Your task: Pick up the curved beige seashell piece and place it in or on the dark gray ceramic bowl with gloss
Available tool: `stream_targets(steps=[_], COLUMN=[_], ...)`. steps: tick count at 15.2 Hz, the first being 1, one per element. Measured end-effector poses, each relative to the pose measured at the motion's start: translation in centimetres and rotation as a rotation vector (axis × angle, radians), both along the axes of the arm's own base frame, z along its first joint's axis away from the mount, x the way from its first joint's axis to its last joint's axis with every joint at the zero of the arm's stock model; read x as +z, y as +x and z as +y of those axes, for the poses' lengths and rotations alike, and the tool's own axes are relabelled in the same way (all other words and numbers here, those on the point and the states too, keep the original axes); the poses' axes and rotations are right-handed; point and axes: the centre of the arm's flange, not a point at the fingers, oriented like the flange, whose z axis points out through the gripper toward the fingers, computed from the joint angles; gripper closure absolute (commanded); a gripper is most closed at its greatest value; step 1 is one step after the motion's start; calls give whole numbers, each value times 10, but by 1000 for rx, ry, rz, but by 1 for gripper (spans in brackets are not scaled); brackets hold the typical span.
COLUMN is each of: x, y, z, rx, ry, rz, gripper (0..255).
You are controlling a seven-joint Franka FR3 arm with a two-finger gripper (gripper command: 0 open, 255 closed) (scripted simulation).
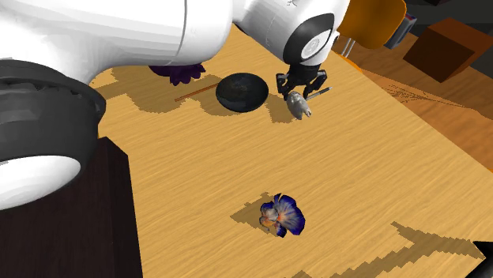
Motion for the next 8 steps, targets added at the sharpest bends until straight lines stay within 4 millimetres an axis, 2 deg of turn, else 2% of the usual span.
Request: stream_targets(steps=[5, 8], x=[0, 11], y=[0, 1], z=[0, -1], rx=[0, 0], ry=[0, -1], rz=[0, 0], gripper=[255, 255])
